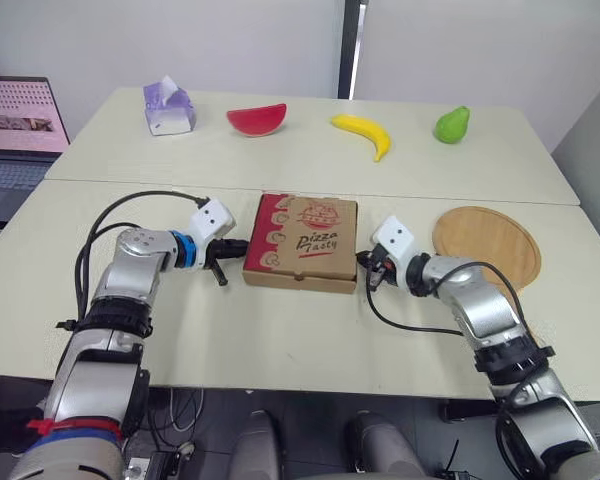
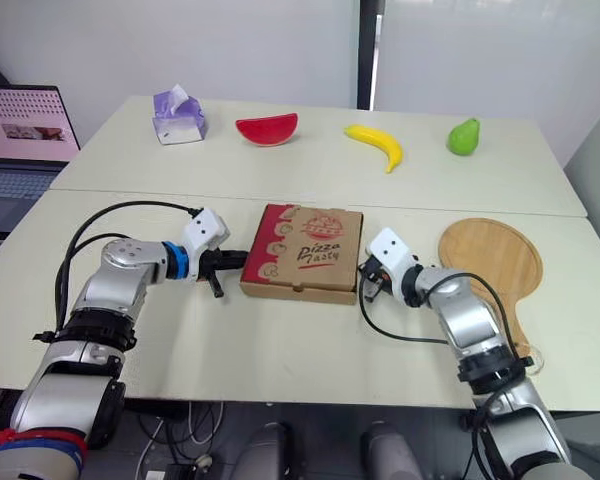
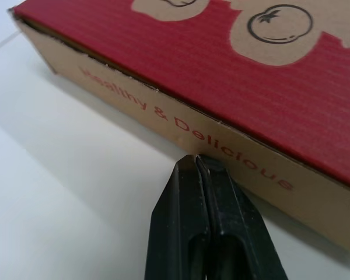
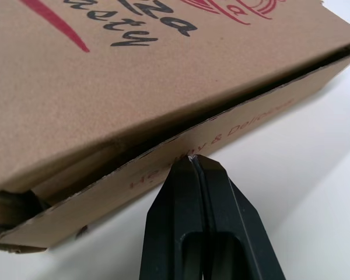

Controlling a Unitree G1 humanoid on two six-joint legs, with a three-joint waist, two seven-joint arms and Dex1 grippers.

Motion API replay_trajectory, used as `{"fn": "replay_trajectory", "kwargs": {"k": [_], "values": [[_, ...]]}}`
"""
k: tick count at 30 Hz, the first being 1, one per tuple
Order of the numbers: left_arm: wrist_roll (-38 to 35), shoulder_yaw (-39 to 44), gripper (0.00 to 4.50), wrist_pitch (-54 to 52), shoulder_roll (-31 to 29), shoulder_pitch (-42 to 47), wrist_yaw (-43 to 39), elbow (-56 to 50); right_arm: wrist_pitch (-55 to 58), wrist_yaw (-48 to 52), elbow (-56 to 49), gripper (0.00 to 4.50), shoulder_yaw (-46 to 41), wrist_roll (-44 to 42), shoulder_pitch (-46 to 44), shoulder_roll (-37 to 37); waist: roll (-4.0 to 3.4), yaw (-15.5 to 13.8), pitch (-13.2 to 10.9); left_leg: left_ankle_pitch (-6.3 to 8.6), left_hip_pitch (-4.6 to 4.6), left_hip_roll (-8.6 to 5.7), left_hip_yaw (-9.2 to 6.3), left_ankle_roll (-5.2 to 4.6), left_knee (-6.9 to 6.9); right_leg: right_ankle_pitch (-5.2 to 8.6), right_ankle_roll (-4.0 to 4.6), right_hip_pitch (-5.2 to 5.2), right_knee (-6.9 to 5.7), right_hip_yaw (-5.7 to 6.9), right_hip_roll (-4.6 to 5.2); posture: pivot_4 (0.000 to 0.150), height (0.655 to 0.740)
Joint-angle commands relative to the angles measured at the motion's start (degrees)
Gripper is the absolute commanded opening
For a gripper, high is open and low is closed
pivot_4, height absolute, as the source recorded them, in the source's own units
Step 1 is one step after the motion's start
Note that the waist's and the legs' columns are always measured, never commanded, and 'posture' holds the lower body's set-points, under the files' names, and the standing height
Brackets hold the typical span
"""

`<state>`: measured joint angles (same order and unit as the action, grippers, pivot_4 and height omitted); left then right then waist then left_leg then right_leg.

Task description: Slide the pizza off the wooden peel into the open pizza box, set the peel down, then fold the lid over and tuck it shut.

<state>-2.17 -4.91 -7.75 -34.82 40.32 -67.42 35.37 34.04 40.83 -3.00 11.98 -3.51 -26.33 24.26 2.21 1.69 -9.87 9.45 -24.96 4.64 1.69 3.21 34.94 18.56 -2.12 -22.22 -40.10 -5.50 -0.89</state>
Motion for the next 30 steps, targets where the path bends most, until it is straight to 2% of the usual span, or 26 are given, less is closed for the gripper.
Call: {"fn": "replay_trajectory", "kwargs": {"k": [1, 11, 19, 25, 30], "values": [[-3.25, -1.77, 0.00, -2.86, 1.48, -1.30, -3.84, -9.05, 2.73, 2.47, -10.47, 0.03, -1.43, -3.95, 3.26, 1.67, 0.00, -0.02, 0.00, 0.00, -0.01, 0.00, -0.01, 0.00, 0.00, 0.00, 0.00, 0.00, 0.01, 0.00, 0.00, 0.150, 0.7400], [-3.58, -6.20, 0.00, -8.13, 2.76, -7.70, -6.58, -20.09, 11.27, 1.86, -24.85, 0.03, -4.83, -7.41, 12.68, 7.23, 0.00, 0.17, 0.00, 0.00, 0.02, 0.00, -0.02, -0.01, 0.00, 0.01, -0.01, 0.03, 0.03, -0.02, -0.01, 0.150, 0.7400], [-1.46, -5.55, 0.00, -4.49, 1.47, -5.37, -5.53, -13.66, 9.57, 1.54, -23.60, 0.03, -7.26, -6.23, 15.91, 10.71, 0.01, 0.15, 0.00, 0.00, 0.05, -0.03, -0.04, -0.01, 0.04, 0.01, -0.02, 0.11, 0.06, -0.02, 0.01, 0.150, 0.7400], [-2.29, -3.26, 0.00, -0.26, -2.42, -4.67, -7.15, -10.29, -1.55, 3.55, -18.29, 0.03, -12.67, -4.65, 17.57, 17.96, 0.01, 0.19, 0.00, 0.00, 0.05, -0.03, -0.03, -0.01, 0.03, 0.01, -0.03, 0.10, 0.11, -0.02, 0.00, 0.150, 0.7400], [-10.32, 2.10, 0.00, 0.28, -1.55, -1.54, -10.27, -11.35, -4.44, 10.18, -19.41, 0.03, -20.27, -17.27, 17.64, 16.02, 0.03, 0.28, -0.02, 0.00, 0.07, 0.01, -0.05, -0.02, 0.02, 0.01, -0.02, 0.10, 0.09, -0.01, -0.04, 0.150, 0.7400]]}}
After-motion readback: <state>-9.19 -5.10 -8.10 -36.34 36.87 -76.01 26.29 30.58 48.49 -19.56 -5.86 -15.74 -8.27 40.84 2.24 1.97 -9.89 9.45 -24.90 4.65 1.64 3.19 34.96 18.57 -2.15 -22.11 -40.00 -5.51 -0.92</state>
